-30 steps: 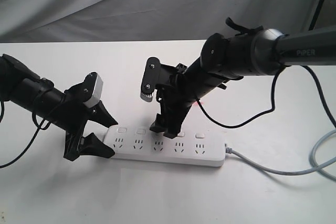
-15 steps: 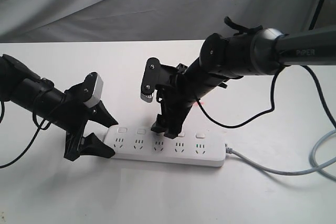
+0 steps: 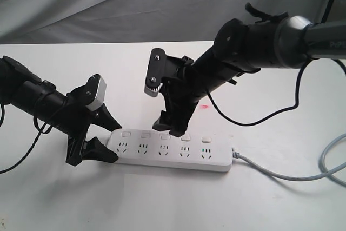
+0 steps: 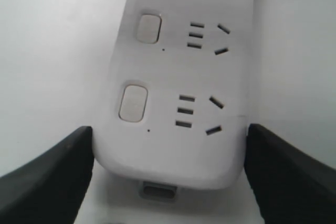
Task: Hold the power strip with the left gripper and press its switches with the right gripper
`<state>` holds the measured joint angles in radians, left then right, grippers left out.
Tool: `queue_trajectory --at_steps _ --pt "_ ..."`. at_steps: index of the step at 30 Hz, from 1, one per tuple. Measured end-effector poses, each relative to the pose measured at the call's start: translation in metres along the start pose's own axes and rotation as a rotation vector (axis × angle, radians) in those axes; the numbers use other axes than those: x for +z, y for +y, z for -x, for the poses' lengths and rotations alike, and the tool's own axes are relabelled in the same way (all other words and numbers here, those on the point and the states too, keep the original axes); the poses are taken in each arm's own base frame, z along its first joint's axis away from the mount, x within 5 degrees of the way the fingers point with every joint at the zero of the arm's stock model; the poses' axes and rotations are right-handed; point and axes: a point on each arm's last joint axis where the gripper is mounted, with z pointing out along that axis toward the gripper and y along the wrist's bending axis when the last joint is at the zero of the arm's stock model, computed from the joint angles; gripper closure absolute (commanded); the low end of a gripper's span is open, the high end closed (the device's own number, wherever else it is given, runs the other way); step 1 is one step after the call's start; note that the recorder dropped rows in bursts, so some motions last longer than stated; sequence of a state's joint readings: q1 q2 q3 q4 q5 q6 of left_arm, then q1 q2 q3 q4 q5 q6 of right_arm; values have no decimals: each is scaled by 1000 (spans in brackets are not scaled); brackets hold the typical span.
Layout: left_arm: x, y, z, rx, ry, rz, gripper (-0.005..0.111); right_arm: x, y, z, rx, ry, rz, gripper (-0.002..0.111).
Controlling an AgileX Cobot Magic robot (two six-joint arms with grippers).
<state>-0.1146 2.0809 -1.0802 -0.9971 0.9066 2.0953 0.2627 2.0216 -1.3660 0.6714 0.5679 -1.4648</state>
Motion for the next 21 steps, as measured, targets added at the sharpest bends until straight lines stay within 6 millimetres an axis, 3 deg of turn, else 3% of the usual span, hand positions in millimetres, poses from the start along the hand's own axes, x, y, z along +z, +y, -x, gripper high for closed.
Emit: queue_trajectory --at_steps 4,13,17,21 --pt "0 0 0 0 0 0 51 -16 -2 12 4 -61 -28 29" --pt "0 0 0 0 0 0 51 -17 -1 13 5 -71 -23 29" --pt "0 0 0 0 0 0 51 -18 -3 9 13 -64 -16 29" --pt "0 0 0 0 0 0 51 -19 -5 -9 49 -36 -11 29"
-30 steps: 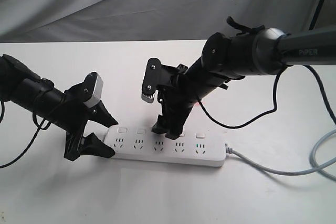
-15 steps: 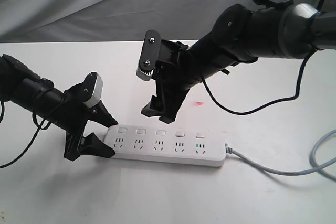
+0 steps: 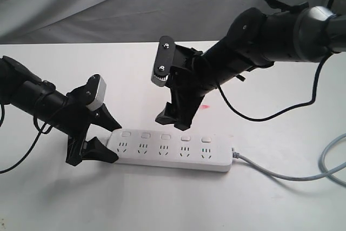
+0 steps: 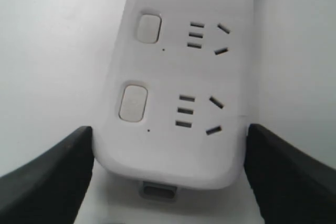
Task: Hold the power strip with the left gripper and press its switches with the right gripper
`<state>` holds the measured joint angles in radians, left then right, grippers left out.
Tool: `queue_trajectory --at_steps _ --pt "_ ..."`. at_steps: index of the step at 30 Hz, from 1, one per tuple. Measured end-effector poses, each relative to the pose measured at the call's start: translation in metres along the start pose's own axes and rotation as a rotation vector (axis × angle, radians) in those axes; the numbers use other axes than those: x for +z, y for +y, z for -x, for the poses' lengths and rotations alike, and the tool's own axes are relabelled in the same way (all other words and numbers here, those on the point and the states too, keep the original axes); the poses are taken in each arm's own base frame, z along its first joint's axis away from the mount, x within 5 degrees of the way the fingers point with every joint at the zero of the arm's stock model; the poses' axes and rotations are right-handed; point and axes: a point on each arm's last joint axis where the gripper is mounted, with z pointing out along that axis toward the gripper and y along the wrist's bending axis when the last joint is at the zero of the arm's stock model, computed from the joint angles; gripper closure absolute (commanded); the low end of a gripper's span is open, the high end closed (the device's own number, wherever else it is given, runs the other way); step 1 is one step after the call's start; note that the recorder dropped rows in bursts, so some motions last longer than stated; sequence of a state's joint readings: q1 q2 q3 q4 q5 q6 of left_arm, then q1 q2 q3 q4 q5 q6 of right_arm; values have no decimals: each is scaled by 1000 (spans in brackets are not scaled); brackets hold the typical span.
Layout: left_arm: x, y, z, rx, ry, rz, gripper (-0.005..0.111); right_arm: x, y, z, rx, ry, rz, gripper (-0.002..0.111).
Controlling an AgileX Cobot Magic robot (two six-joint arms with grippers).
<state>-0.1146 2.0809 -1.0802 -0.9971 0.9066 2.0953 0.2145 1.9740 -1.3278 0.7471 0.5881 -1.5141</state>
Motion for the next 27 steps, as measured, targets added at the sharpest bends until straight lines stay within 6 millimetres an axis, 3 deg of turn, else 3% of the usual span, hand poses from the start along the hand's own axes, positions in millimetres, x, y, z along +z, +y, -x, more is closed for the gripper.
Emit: queue_trajectory --at_steps 8,21,27 --pt "0 0 0 0 0 0 51 -12 -9 -31 4 32 -17 29" --pt "0 0 0 0 0 0 51 -12 -6 -33 -8 21 5 29" --pt "0 0 0 0 0 0 51 1 -6 -42 -6 42 16 29"
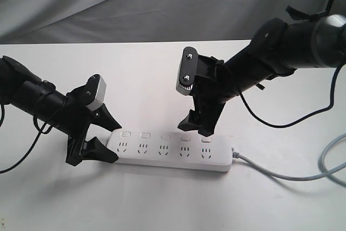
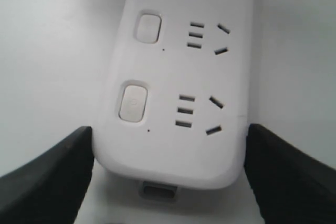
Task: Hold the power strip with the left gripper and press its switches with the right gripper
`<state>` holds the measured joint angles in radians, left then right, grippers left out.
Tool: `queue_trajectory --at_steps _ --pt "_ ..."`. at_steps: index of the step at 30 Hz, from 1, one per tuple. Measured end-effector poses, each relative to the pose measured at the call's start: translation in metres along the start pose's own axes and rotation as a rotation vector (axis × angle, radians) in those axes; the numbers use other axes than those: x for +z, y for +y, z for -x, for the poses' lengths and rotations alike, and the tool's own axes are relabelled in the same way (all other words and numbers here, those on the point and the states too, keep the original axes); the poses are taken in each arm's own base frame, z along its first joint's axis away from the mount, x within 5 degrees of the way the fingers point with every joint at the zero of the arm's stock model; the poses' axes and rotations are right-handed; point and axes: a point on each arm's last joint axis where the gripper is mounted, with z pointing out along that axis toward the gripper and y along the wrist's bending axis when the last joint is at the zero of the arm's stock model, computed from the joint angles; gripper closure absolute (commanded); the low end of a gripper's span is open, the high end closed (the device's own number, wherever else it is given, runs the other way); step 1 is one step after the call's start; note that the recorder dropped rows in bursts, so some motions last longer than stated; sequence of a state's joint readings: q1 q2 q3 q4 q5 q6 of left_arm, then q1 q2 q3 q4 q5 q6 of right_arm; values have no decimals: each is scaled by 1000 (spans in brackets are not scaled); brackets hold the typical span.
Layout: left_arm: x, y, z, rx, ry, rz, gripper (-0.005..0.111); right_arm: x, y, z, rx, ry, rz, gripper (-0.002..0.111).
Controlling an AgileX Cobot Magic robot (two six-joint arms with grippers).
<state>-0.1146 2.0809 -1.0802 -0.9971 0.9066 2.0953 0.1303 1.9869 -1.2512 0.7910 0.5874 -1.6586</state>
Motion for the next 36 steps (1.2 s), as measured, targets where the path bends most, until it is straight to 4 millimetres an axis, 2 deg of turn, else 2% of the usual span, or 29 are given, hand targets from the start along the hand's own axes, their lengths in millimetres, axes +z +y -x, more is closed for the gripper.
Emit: queue_trajectory --at_steps 5,15,18,36 --pt "0 0 0 0 0 0 51 10 0 -7 -1 18 6 29" --pt "0 0 0 0 0 0 51 13 0 -9 2 23 5 29" --pt "0 0 0 0 0 0 51 21 2 -13 19 28 22 29" --pt "0 0 0 0 0 0 51 22 2 -14 0 38 32 29"
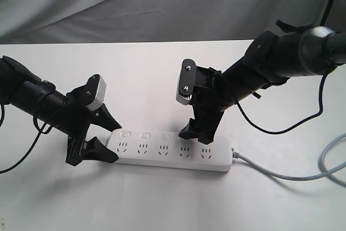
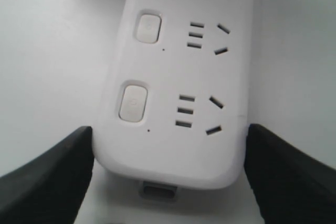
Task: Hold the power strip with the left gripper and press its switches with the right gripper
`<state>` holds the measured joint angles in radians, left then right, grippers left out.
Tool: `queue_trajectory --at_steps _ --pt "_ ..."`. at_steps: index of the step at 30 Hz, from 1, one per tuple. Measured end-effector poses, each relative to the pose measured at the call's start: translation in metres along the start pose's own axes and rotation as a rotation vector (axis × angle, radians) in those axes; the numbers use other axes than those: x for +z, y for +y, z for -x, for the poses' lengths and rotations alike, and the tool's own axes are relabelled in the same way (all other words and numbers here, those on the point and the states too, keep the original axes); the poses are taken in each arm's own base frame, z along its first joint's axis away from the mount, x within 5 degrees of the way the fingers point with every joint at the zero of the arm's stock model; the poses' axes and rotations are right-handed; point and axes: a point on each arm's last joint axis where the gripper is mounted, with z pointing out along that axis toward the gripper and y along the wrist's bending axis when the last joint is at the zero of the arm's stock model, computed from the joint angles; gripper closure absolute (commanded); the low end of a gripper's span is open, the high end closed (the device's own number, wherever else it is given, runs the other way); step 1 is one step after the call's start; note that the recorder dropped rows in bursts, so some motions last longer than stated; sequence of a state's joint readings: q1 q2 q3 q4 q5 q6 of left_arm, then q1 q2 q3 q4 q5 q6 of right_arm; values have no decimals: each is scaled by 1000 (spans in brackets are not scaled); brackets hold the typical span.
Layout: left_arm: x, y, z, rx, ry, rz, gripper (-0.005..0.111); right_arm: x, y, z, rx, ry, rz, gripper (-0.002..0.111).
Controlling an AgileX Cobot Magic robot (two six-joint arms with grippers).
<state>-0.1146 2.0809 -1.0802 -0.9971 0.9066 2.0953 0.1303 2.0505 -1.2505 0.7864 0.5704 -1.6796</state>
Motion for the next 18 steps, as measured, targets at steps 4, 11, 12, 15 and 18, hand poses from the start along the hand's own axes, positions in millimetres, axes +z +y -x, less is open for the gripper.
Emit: queue_trajectory --at_steps 4,11,12,15,18 --pt "0 0 0 0 0 0 51 1 1 -1 -3 3 13 29" --pt "0 0 0 0 0 0 51 6 0 -3 4 18 26 29" --pt "0 0 0 0 0 0 51 6 1 -4 10 19 26 29" --pt "0 0 0 0 0 0 51 4 0 -3 4 23 22 29" --pt "0 0 0 0 0 0 51 0 0 -1 -6 23 14 29"
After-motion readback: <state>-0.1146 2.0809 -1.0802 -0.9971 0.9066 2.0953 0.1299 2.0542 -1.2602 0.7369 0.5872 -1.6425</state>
